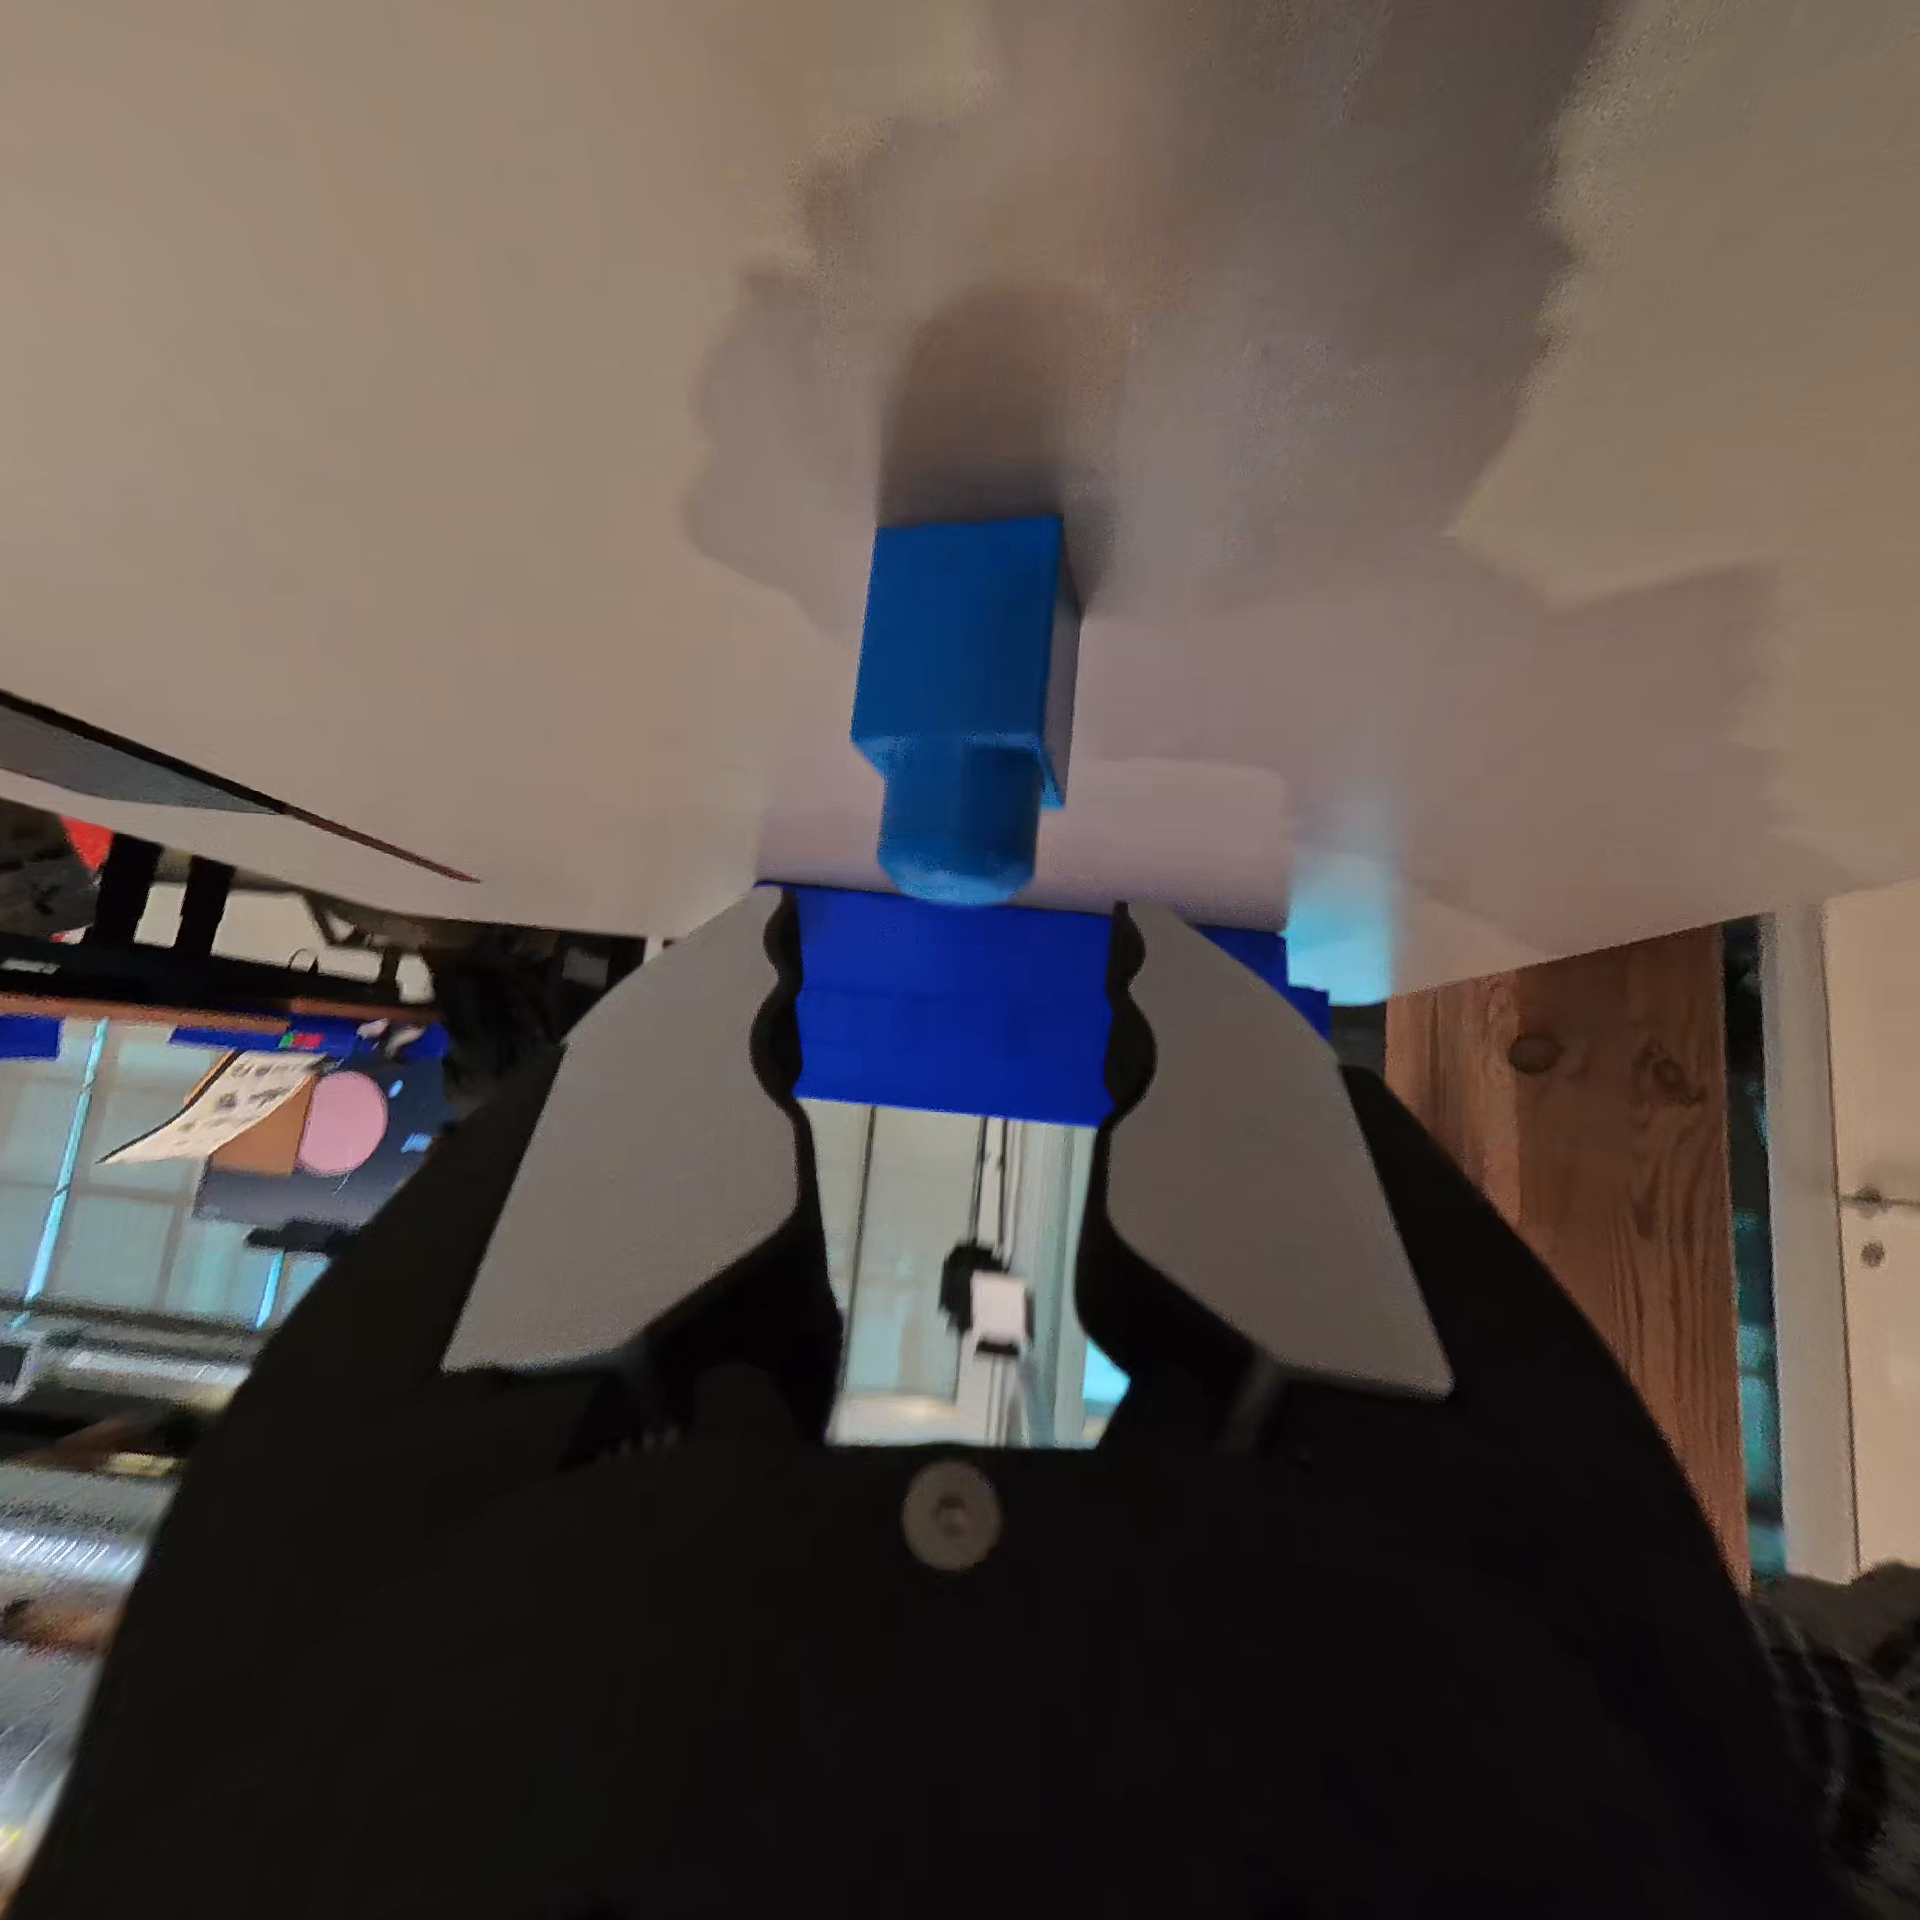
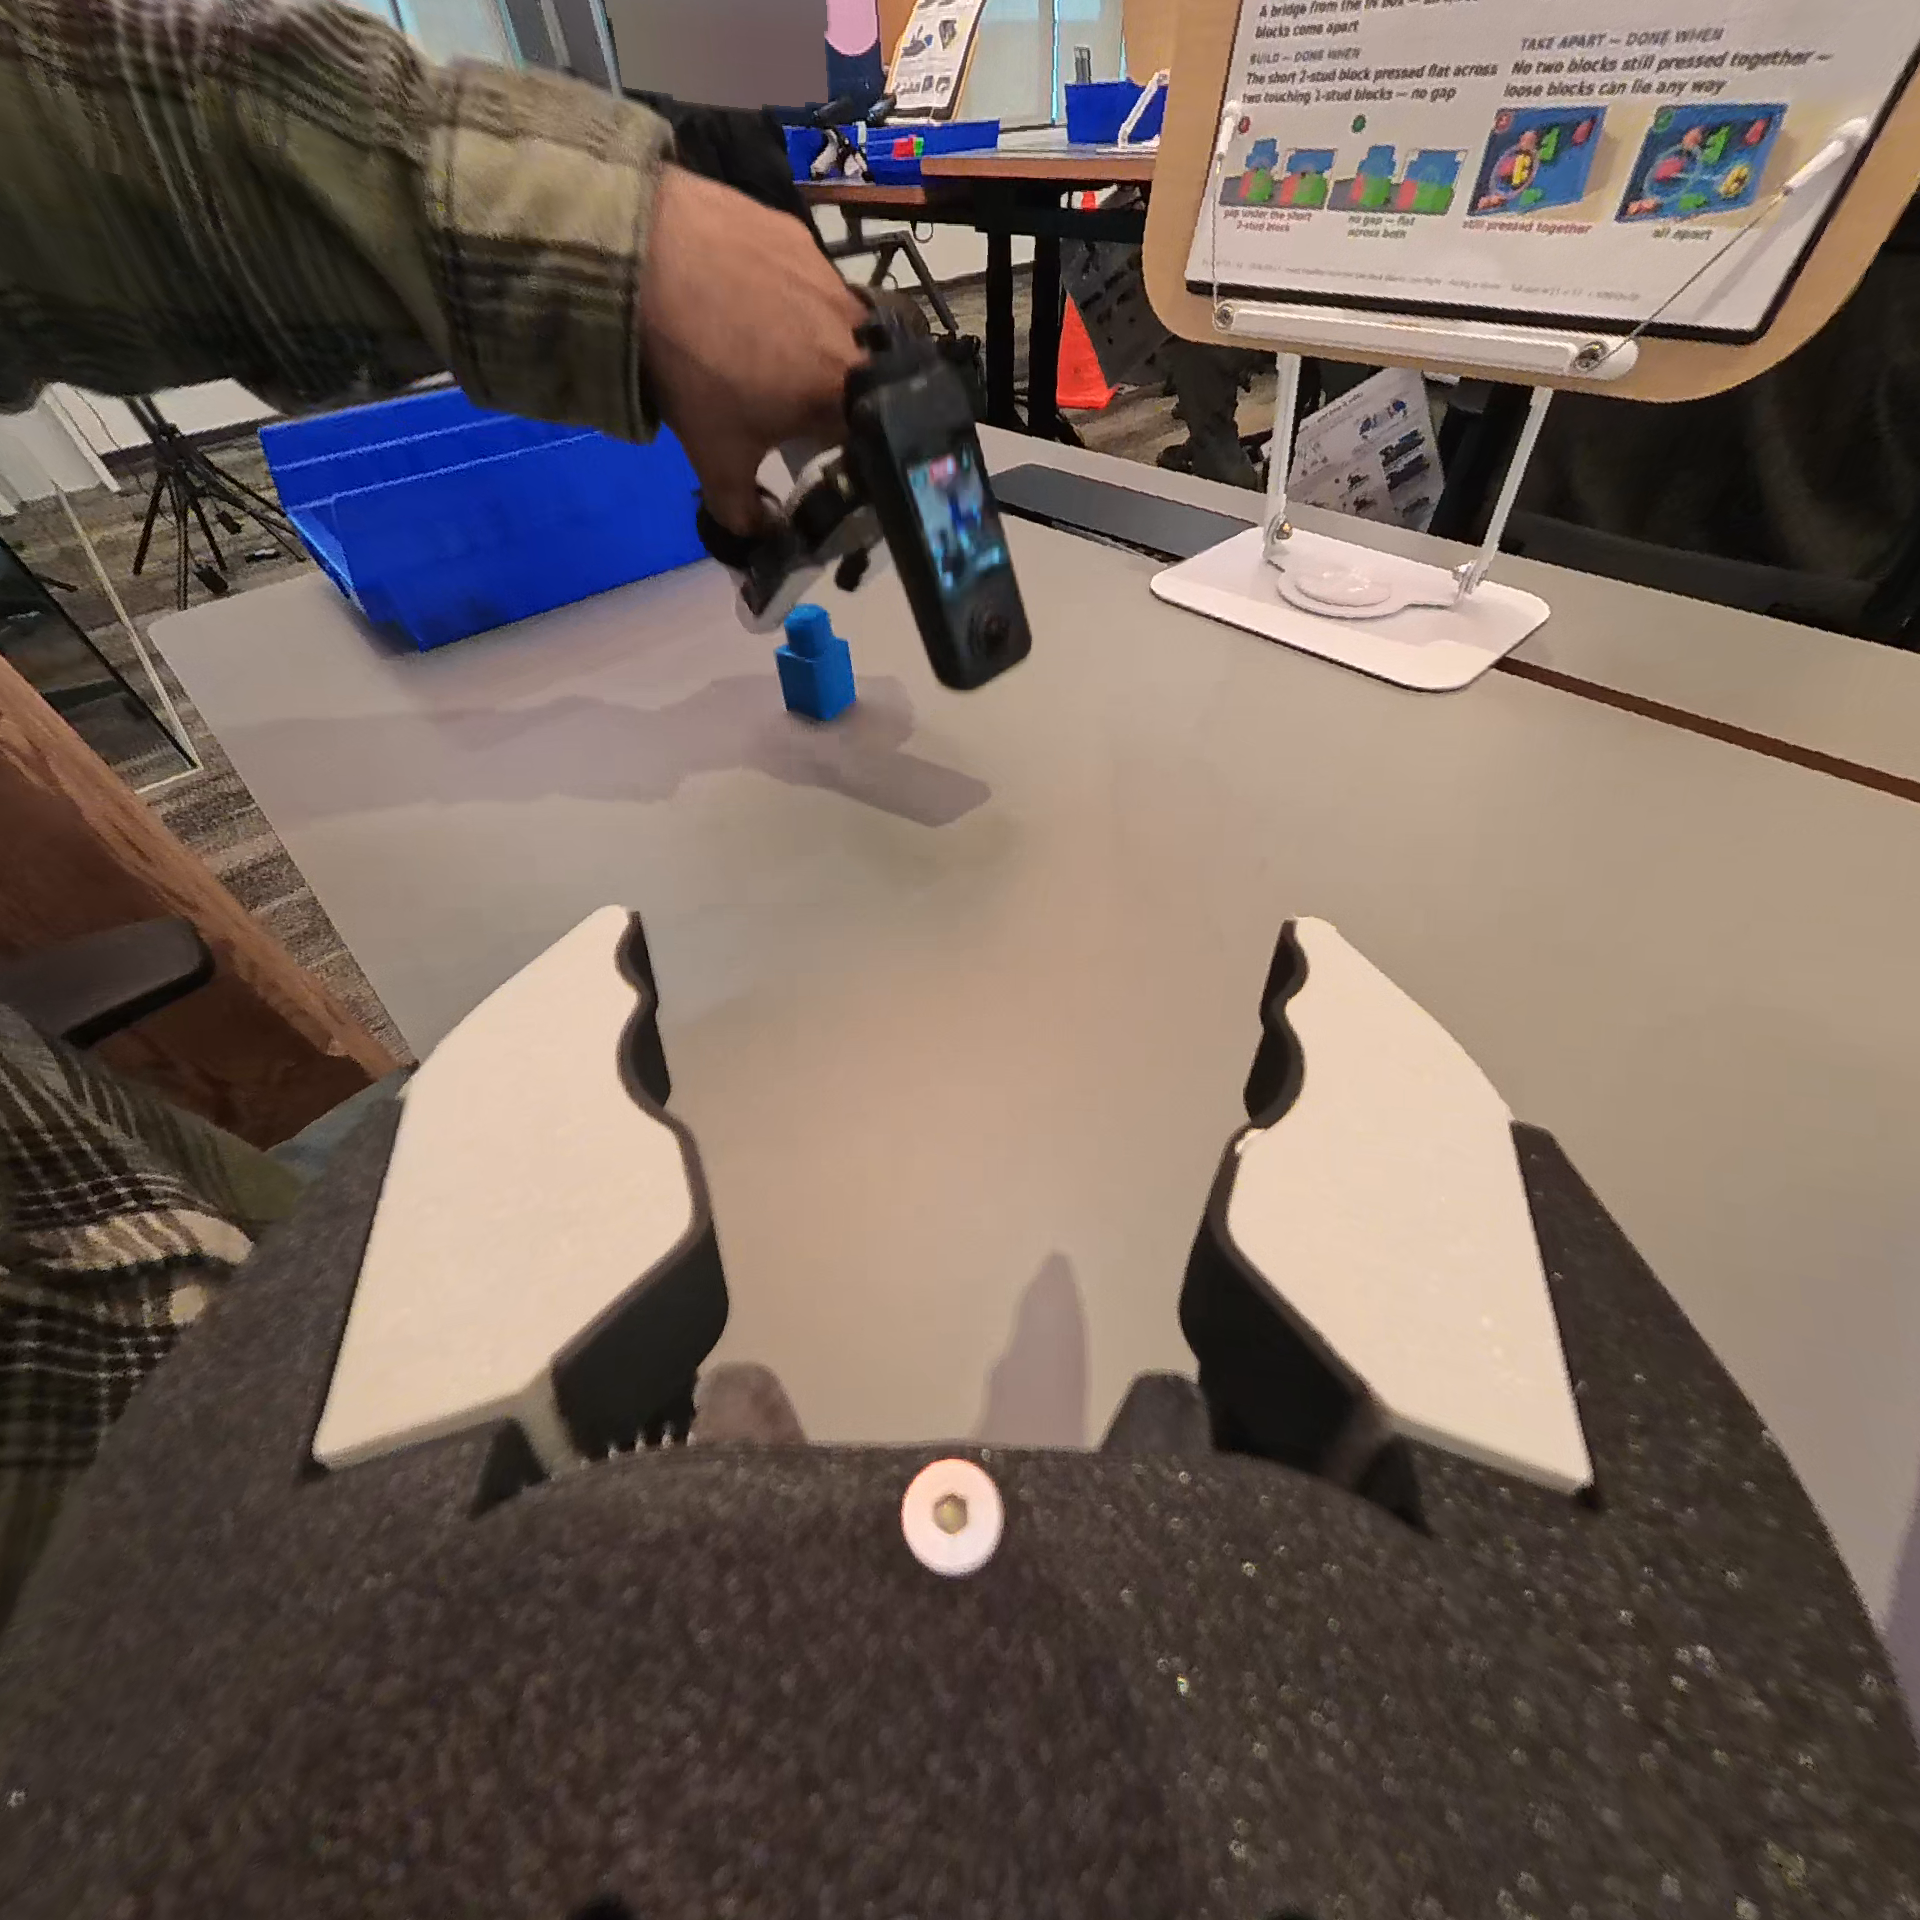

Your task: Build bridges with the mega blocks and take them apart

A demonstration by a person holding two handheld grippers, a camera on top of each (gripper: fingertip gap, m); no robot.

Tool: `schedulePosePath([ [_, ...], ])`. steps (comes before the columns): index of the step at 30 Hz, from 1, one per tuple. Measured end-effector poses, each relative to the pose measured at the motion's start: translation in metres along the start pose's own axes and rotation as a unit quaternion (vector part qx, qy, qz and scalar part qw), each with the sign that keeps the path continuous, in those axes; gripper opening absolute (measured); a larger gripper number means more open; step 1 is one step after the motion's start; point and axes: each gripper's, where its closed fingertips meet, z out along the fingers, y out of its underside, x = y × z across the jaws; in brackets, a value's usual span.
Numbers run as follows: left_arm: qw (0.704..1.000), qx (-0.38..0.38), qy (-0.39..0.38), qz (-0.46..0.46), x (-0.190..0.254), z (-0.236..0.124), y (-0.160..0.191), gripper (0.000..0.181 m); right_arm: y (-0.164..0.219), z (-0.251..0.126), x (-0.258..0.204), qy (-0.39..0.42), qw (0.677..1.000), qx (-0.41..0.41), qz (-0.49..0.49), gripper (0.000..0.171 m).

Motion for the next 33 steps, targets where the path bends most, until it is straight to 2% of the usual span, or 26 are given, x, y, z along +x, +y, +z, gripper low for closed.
schedulePosePath([
  [1,0.999,0.03,0.005,-0.01,0.0,-0.004,0.005,0.059,-0.001,0.001,-0.001,-0.002,1.0,0.0,-0.002,0.11],
  [4,0.979,0.19,0.038,-0.071,-0.003,-0.023,0.033,0.061,-0.004,0.003,-0.004,-0.005,1.0,-0.001,-0.009,0.11],
  [6,0.941,0.303,0.056,-0.142,-0.013,-0.029,0.07,0.06,-0.003,0.005,-0.004,-0.008,1.0,-0.007,-0.009,0.11],
  [8,0.888,0.394,0.069,-0.226,-0.026,-0.022,0.118,0.059,-0.002,0.008,-0.003,-0.009,1.0,-0.013,-0.008,0.11],
  [12,0.761,0.515,0.075,-0.388,-0.042,0.028,0.219,0.052,-0.003,0.017,-0.002,-0.011,1.0,-0.017,-0.005,0.11],
  [15,0.651,0.571,0.072,-0.495,-0.047,0.081,0.276,0.041,-0.006,0.028,-0.004,-0.018,1.0,-0.024,-0.004,0.11],
  [17,0.588,0.59,0.085,-0.547,-0.044,0.117,0.292,0.036,-0.008,0.036,-0.008,-0.024,0.999,-0.031,-0.008,0.11],
  [20,0.53,0.597,0.106,-0.592,-0.039,0.164,0.289,0.034,-0.015,0.05,-0.014,-0.036,0.998,-0.04,-0.013,0.11],
  [22,0.521,0.605,0.116,-0.591,-0.039,0.183,0.273,0.03,-0.02,0.061,-0.019,-0.046,0.998,-0.047,-0.019,0.11],
  [23,0.533,0.609,0.112,-0.576,-0.039,0.19,0.262,0.029,-0.023,0.065,-0.022,-0.05,0.997,-0.051,-0.023,0.11],
  [27,0.648,0.591,0.085,-0.473,-0.036,0.215,0.221,0.032,-0.031,0.081,-0.036,-0.059,0.995,-0.069,-0.048,0.11],
  [29,0.691,0.576,0.078,-0.429,-0.035,0.225,0.21,0.033,-0.033,0.086,-0.041,-0.061,0.993,-0.08,-0.057,0.11],
  [31,0.708,0.586,0.054,-0.39,-0.04,0.225,0.207,0.029,-0.033,0.09,-0.044,-0.058,0.992,-0.09,-0.064,0.111],
  [33,0.708,0.613,0.039,-0.349,-0.045,0.216,0.207,0.022,-0.034,0.093,-0.045,-0.054,0.991,-0.098,-0.067,0.111],
])
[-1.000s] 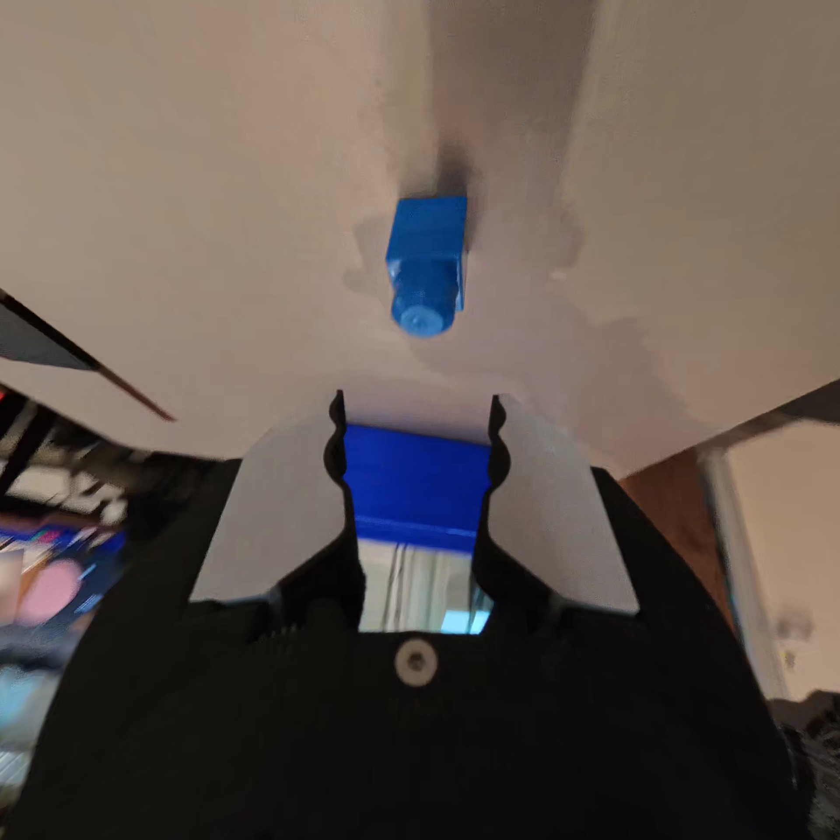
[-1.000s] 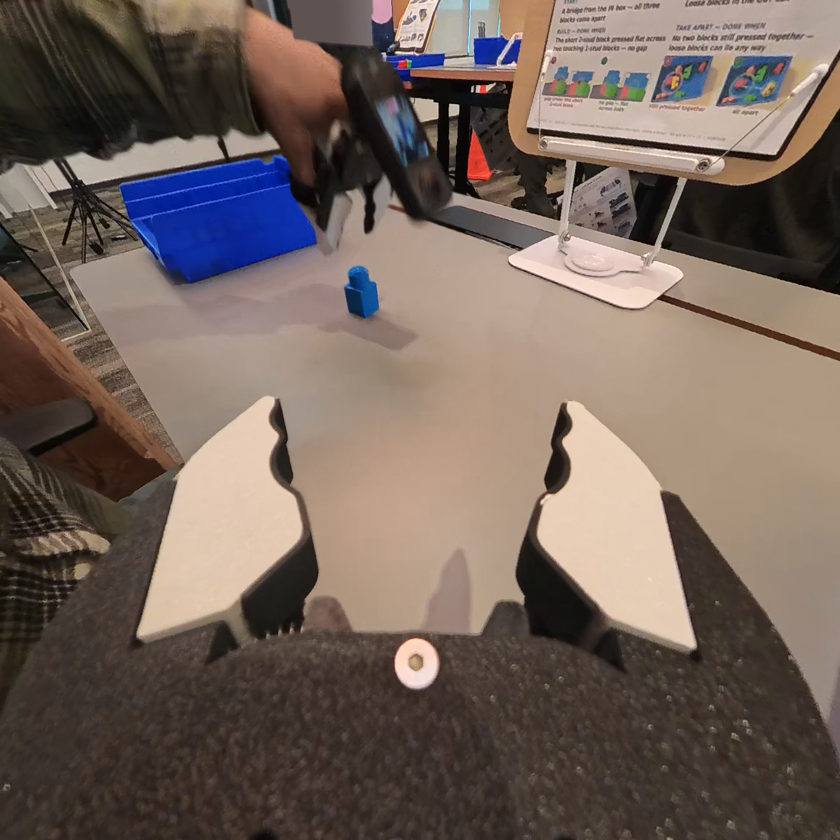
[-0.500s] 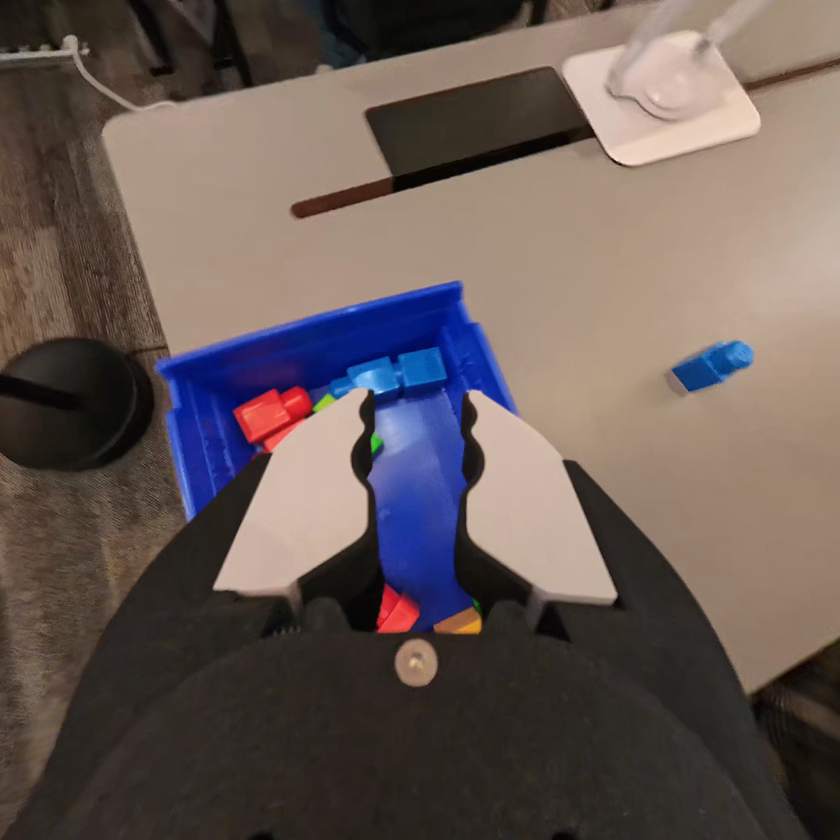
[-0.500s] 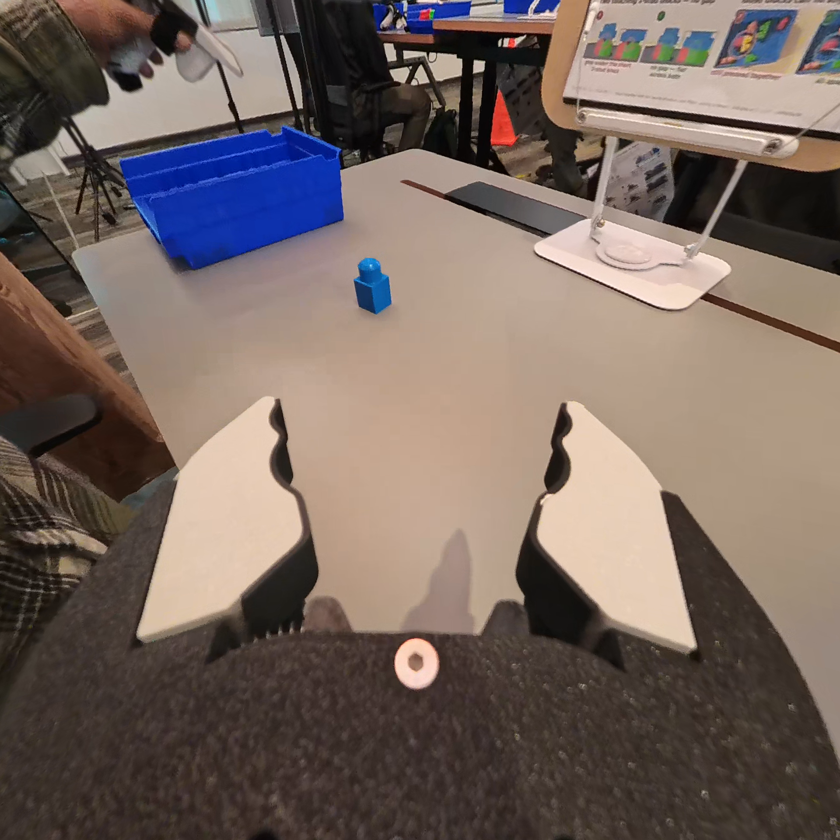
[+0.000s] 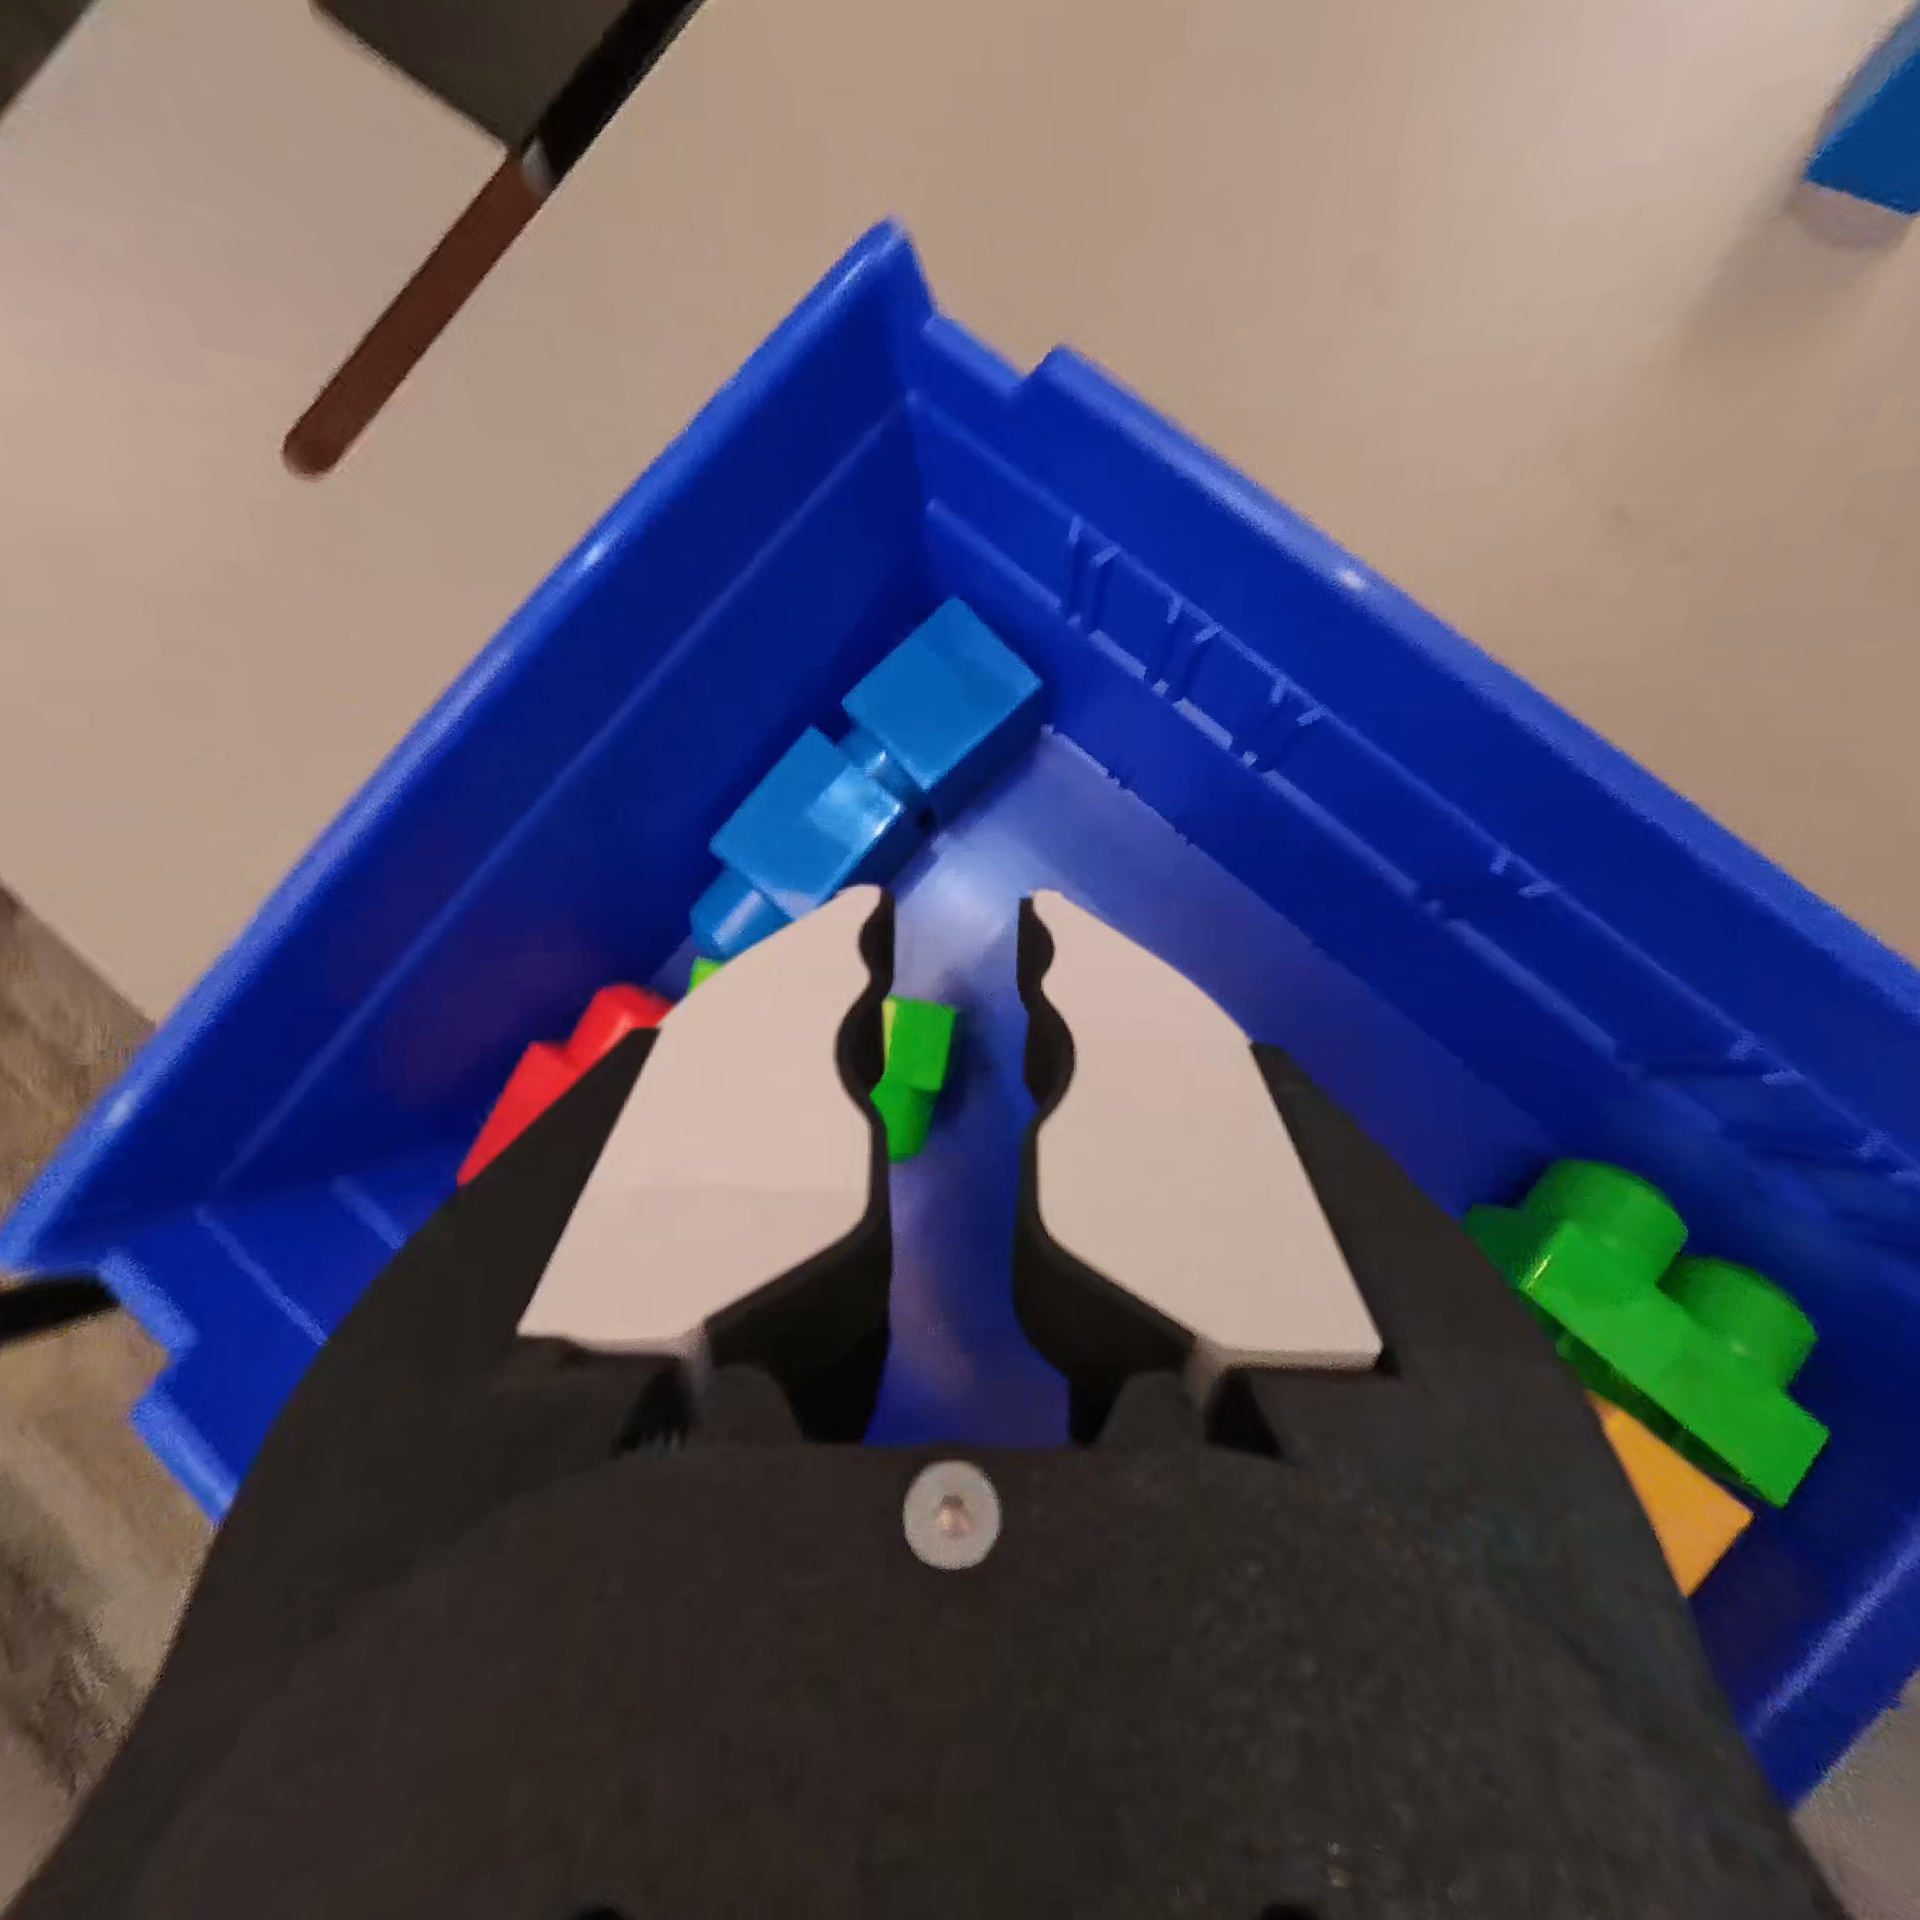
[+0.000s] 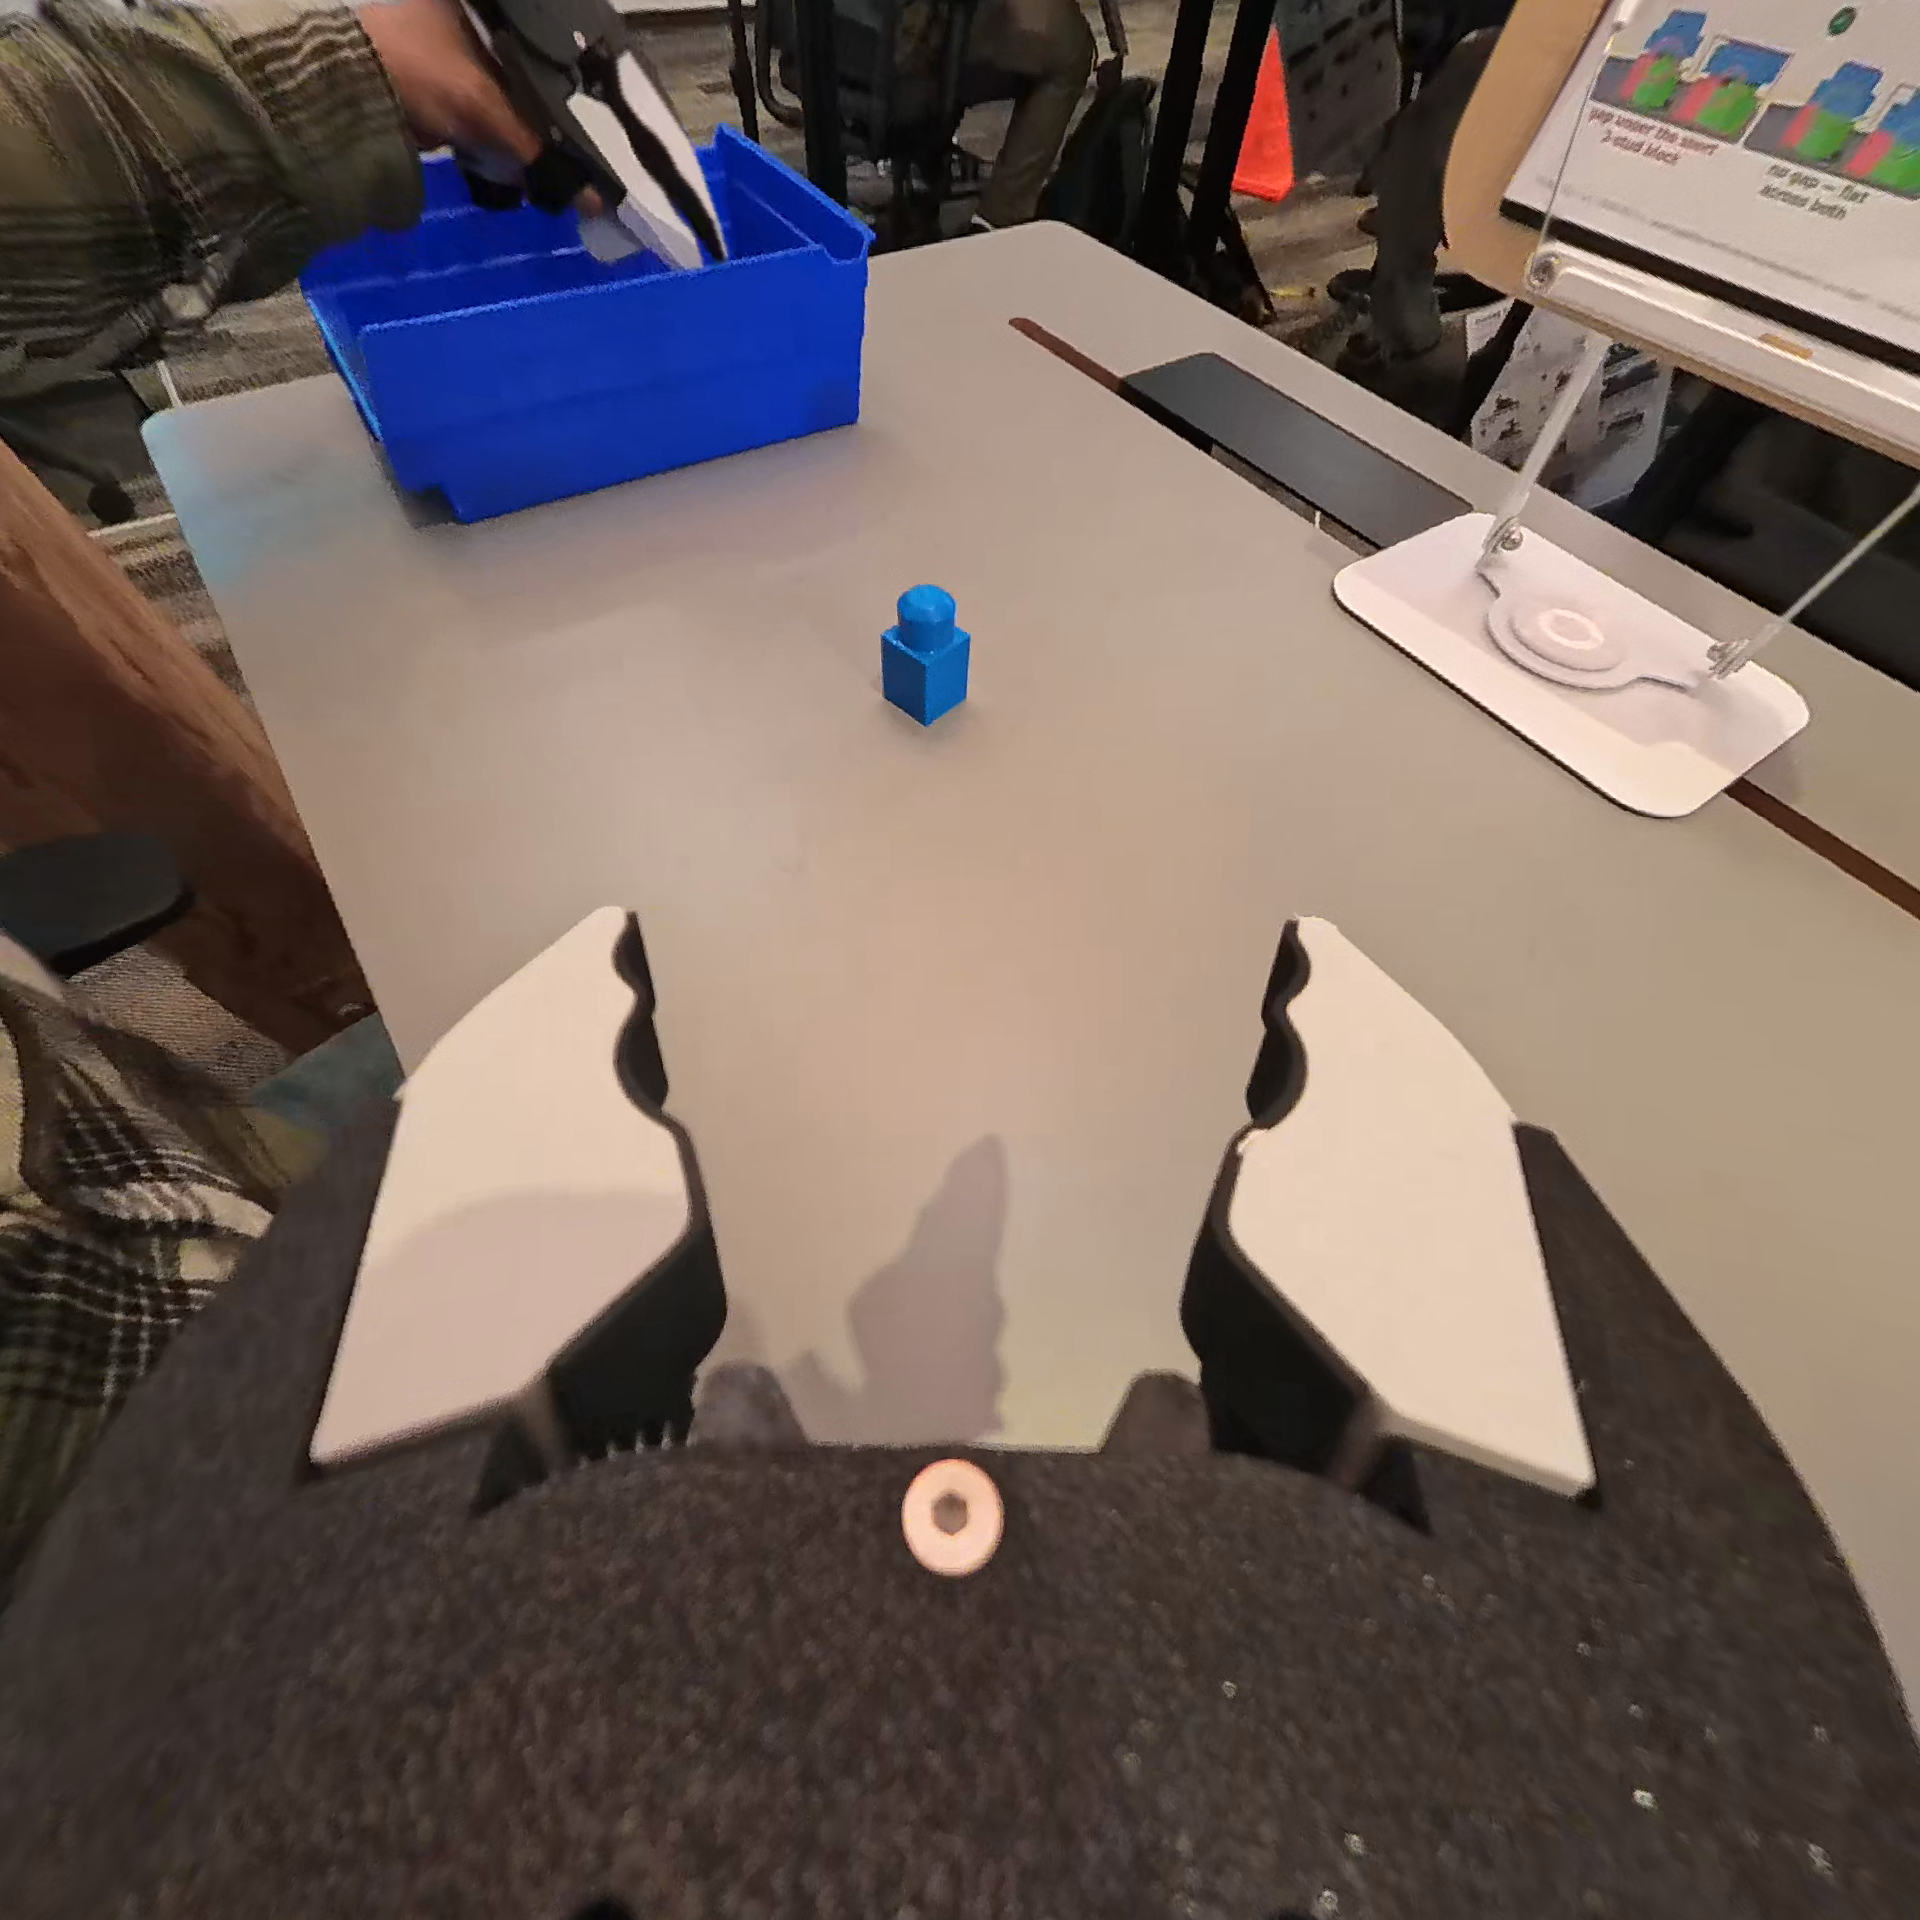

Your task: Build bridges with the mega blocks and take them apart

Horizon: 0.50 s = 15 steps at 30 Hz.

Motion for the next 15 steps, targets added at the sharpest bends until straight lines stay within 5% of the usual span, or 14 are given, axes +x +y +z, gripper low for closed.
schedulePosePath([
  [6,0.993,-0.036,0.032,0.105,-0.003,0.009,-0.004,0.02,-0.008,0.01,-0.003,0.007,1.0,-0.022,-0.009,0.111],
  [15,0.983,-0.127,0.02,0.135,-0.035,0.023,0.016,0.027,-0.015,0.021,-0.012,0.01,0.999,-0.04,-0.03,0.113],
])
